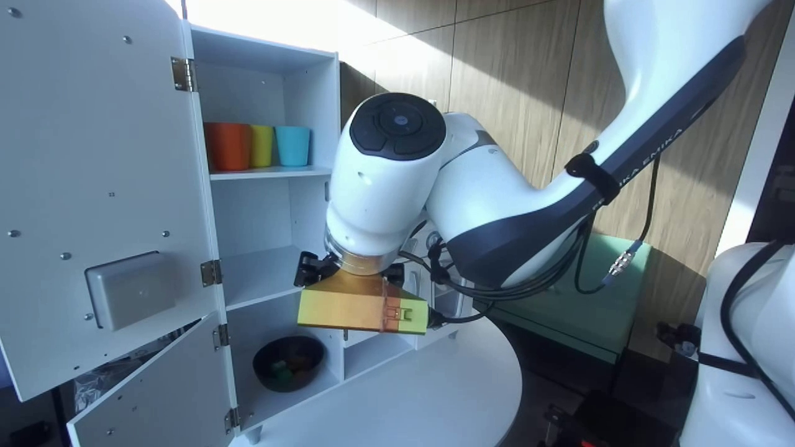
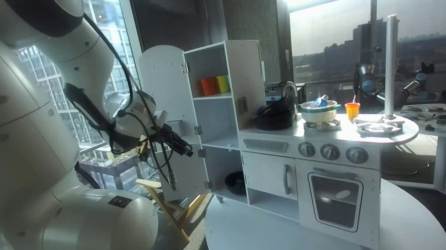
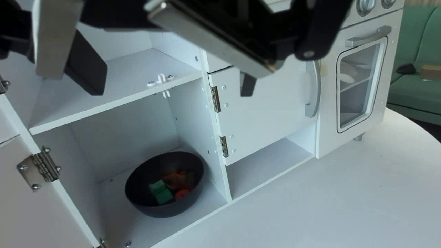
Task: Close the doors to the compartments on the cabinet
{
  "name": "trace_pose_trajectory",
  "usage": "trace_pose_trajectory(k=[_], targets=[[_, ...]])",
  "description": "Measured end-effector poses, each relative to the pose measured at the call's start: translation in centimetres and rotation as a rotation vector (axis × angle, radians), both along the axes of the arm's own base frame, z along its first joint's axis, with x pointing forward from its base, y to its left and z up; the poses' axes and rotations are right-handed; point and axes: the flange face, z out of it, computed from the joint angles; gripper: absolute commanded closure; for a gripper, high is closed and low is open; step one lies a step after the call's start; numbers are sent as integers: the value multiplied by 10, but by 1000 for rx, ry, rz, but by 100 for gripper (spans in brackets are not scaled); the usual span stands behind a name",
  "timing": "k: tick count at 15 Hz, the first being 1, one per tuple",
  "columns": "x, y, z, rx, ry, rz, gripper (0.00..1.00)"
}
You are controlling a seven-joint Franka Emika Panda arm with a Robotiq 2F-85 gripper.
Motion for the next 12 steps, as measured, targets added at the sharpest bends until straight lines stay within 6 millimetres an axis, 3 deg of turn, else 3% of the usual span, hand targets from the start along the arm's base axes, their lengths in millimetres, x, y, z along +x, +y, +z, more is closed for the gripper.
trace_pose_trajectory(k=[8,12], targets=[[-1,2,-1,2,8,24,0],[10,39,33,155,-28,181,0]])
